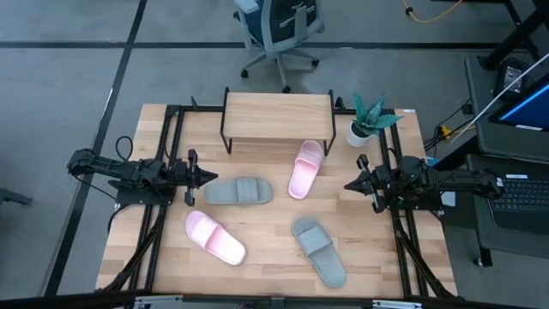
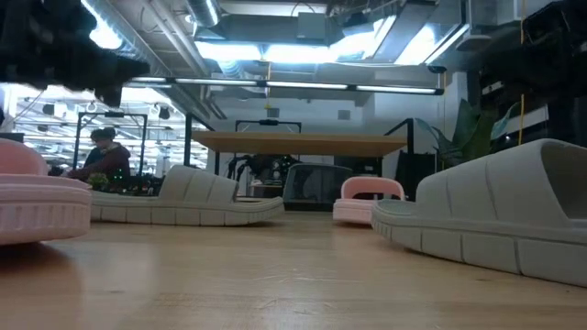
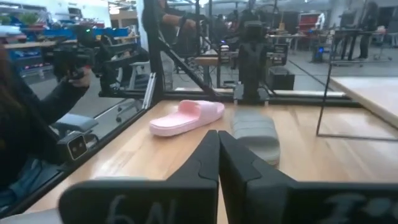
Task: Pick and place slides into the shelf
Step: Put the top pink slipper on the shelf
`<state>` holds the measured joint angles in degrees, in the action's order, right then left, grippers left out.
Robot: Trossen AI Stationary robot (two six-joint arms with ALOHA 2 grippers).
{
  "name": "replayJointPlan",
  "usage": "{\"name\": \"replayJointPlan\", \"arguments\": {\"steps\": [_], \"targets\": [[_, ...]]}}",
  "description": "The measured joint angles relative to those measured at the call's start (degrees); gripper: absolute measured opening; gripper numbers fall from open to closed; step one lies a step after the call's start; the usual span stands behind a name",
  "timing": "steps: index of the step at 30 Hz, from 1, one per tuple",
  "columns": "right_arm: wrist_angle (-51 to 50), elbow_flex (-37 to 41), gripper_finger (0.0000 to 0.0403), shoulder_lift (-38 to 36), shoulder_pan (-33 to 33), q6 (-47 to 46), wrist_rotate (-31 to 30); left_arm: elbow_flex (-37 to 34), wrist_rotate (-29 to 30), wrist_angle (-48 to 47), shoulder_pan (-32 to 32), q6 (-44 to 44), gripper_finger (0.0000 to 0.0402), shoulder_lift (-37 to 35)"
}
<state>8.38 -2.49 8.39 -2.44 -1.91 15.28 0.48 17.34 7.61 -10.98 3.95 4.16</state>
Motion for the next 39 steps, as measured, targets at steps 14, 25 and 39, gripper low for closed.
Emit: {"name": "replayJointPlan", "arguments": {"steps": [14, 25, 39], "targets": [[-13.39, -13.92, 0.0001, 15.80, -0.03, 7.71, -6.88, 6.05, 1.36, -6.06, 0.00, 2.95, 0.0000, 7.27], [-3.53, -18.87, 0.0002, 29.19, 2.76, 6.05, -4.26, 8.57, 0.26, 0.58, -0.02, 6.14, 0.0000, 19.25], [-18.88, -33.97, 0.0004, 45.23, 9.94, 6.19, -18.70, 23.67, 5.86, -11.20, -1.15, 0.45, 0.0000, 40.08]]}}
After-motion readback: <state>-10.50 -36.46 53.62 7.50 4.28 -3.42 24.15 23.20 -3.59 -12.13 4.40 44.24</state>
